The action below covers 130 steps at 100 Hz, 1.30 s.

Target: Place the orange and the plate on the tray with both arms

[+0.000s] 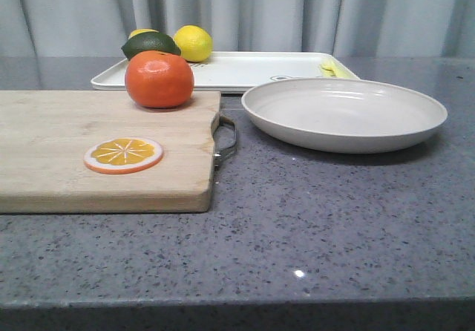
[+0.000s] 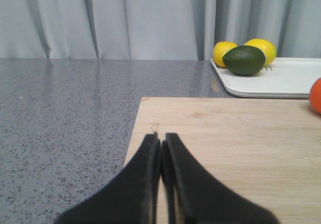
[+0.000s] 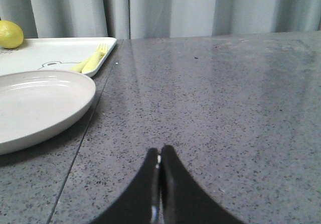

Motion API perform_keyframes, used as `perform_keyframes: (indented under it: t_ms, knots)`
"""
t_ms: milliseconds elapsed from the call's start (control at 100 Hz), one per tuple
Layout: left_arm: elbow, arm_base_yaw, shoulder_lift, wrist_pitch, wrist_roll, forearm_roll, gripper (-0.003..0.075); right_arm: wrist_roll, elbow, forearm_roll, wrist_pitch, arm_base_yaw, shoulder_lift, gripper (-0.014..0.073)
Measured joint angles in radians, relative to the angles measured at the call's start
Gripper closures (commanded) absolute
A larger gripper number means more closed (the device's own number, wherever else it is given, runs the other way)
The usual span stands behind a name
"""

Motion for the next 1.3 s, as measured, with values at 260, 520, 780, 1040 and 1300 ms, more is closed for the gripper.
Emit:
perform_keyframes:
  t_ms: [260,520,780,1040,1300]
  knots:
    - [0.000,0.000,0.000,0.000,0.000,0.000,0.0741,0.000,0.000,0.000,0.000,0.000,0.000,0.0661]
    - [0.000,0.000,0.000,0.000,0.000,0.000,0.0740,0.000,0.000,0.000,0.000,0.000,0.000,0.0661]
    - [0.000,0.000,0.000,0.000,0.000,0.000,0.0741,0.000,0.000,0.000,0.000,0.000,0.000,0.0661]
    - [0.000,0.000,0.000,0.000,0.000,0.000,0.0741,0.000,0.000,0.000,0.000,0.000,0.000,0.0661]
    - [-0.002,0.000,0.000,0.000,0.000,0.000,0.0741,0.000,0.001,0.000,-0.015,0.000,0.000,0.0660]
